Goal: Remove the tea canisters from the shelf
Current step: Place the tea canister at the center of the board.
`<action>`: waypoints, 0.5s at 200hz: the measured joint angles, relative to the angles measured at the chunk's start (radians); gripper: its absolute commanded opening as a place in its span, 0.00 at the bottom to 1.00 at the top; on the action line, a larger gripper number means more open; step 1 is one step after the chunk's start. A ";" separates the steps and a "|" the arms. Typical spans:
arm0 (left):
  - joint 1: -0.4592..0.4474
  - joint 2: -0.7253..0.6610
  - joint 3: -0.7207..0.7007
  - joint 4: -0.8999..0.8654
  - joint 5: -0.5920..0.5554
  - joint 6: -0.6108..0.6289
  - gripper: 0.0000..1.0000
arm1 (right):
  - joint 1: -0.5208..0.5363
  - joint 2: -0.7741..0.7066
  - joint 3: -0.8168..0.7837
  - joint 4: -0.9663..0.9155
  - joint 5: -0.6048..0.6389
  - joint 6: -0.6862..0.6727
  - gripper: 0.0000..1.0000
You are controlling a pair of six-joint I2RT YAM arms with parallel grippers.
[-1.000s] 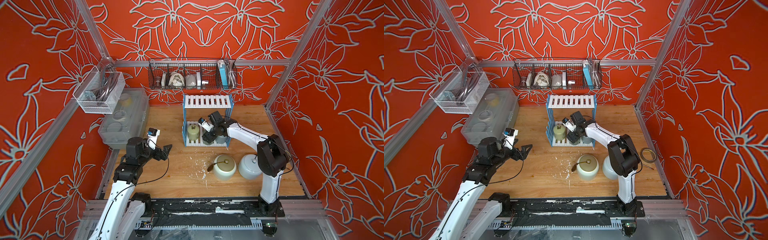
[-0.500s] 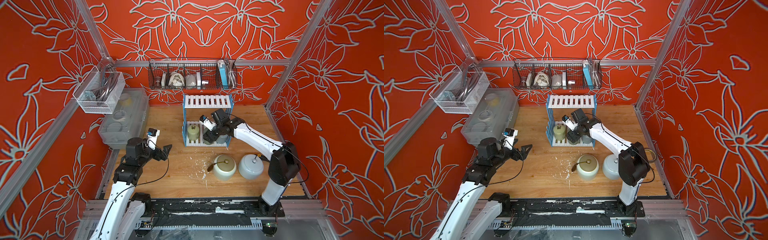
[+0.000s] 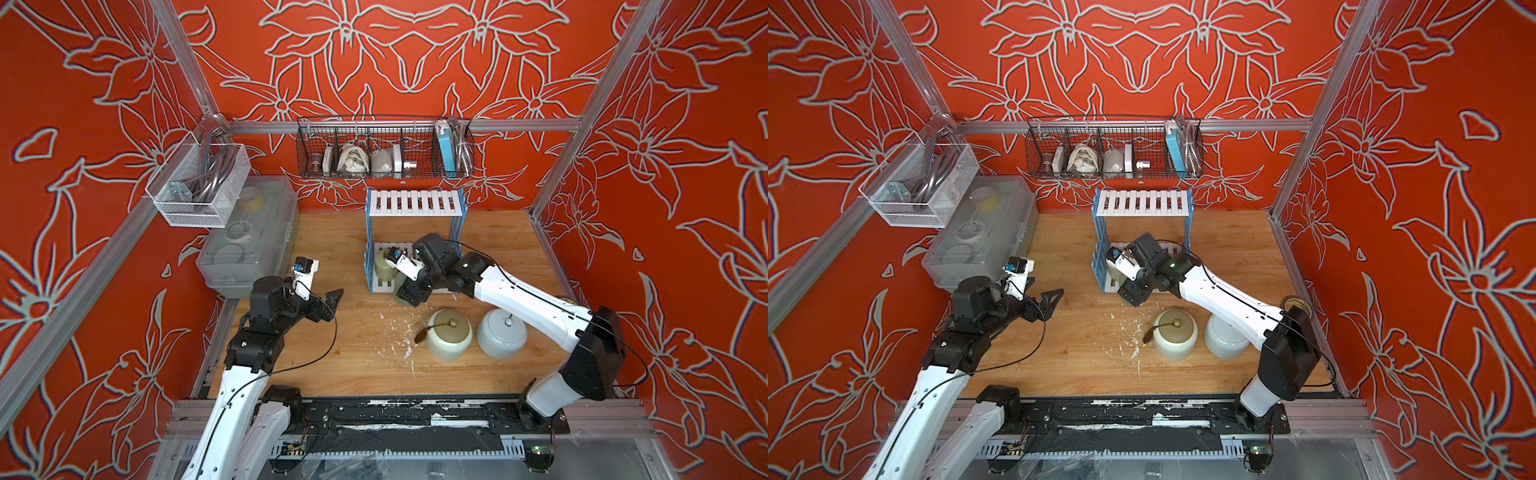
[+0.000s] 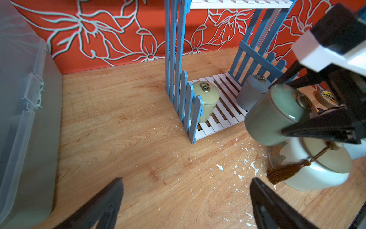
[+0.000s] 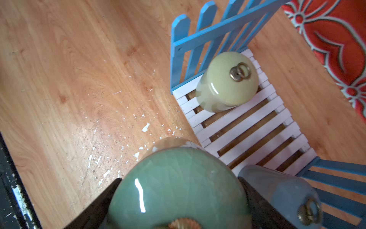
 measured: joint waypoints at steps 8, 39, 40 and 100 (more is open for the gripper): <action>0.000 0.000 0.000 -0.001 0.000 -0.003 0.99 | 0.016 0.000 -0.012 0.001 0.004 0.006 0.48; 0.000 -0.002 0.013 -0.008 0.000 -0.010 0.99 | 0.066 0.000 -0.058 0.011 0.015 0.019 0.48; 0.000 -0.002 0.013 -0.008 0.000 -0.010 0.99 | 0.068 0.000 -0.061 0.012 0.015 0.019 0.48; 0.001 -0.002 0.015 -0.008 -0.004 -0.033 0.99 | 0.117 0.011 -0.122 0.078 0.016 0.053 0.48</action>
